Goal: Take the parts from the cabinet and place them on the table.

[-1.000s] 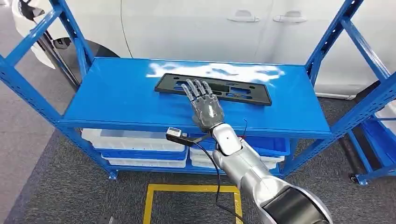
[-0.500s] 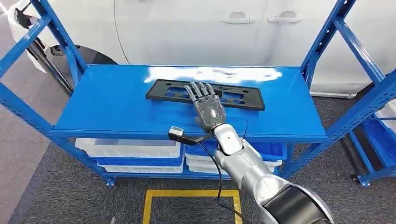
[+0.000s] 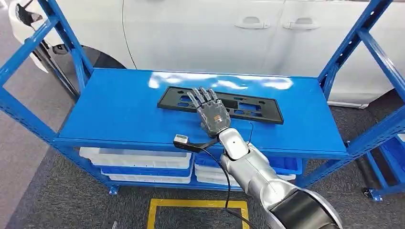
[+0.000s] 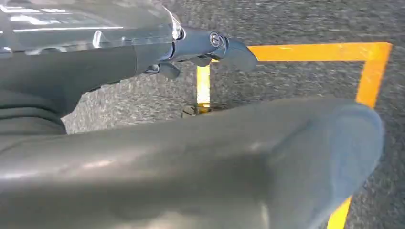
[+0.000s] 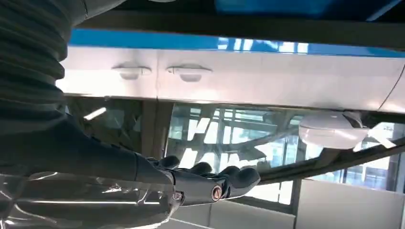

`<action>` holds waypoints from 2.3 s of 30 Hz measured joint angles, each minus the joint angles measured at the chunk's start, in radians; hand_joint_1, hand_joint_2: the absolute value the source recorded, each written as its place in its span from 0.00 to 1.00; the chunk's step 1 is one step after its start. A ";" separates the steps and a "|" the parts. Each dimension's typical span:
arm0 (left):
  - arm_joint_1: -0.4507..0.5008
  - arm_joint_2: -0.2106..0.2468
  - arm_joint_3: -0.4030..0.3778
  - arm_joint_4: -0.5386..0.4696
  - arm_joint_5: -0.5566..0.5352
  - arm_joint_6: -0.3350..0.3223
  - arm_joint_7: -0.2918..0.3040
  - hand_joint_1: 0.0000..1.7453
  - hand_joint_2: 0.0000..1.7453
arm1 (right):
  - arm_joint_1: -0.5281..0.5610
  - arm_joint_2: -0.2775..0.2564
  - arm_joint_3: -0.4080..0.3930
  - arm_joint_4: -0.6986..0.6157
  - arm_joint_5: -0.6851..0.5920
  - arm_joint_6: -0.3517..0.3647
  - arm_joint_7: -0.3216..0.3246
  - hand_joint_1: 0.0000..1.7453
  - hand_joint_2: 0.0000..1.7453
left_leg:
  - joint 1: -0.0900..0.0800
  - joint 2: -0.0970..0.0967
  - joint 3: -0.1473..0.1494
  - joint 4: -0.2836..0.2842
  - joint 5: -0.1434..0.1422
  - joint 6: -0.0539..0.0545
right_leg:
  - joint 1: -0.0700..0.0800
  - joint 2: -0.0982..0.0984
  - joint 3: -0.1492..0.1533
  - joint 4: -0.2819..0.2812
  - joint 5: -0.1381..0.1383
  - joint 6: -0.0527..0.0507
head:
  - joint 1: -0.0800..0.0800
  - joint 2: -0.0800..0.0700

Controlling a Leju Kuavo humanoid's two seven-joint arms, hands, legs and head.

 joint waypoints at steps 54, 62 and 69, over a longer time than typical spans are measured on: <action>-0.002 0.002 0.002 0.003 0.038 0.005 -0.050 0.00 0.00 | -0.103 -0.017 0.143 0.066 0.074 0.518 0.142 1.00 1.00 | 0.007 0.006 -0.055 0.005 0.043 -0.002 | -0.007 0.004 -0.026 0.168 -0.176 0.024 | 0.000 0.000; -0.002 0.000 0.002 0.004 0.049 -0.004 -0.074 0.00 0.00 | -0.110 -0.015 0.143 0.065 0.082 0.510 0.118 1.00 1.00 | 0.007 0.003 -0.050 0.014 0.033 -0.011 | -0.018 0.003 0.022 0.022 -0.051 0.018 | 0.000 0.000; -0.007 0.002 0.000 0.004 0.048 -0.039 -0.157 0.00 0.00 | -0.114 -0.010 0.124 0.045 0.035 0.434 0.071 1.00 1.00 | 0.006 0.005 -0.079 0.073 -0.014 -0.048 | -0.015 0.002 0.036 -0.015 -0.052 -0.019 | 0.000 0.000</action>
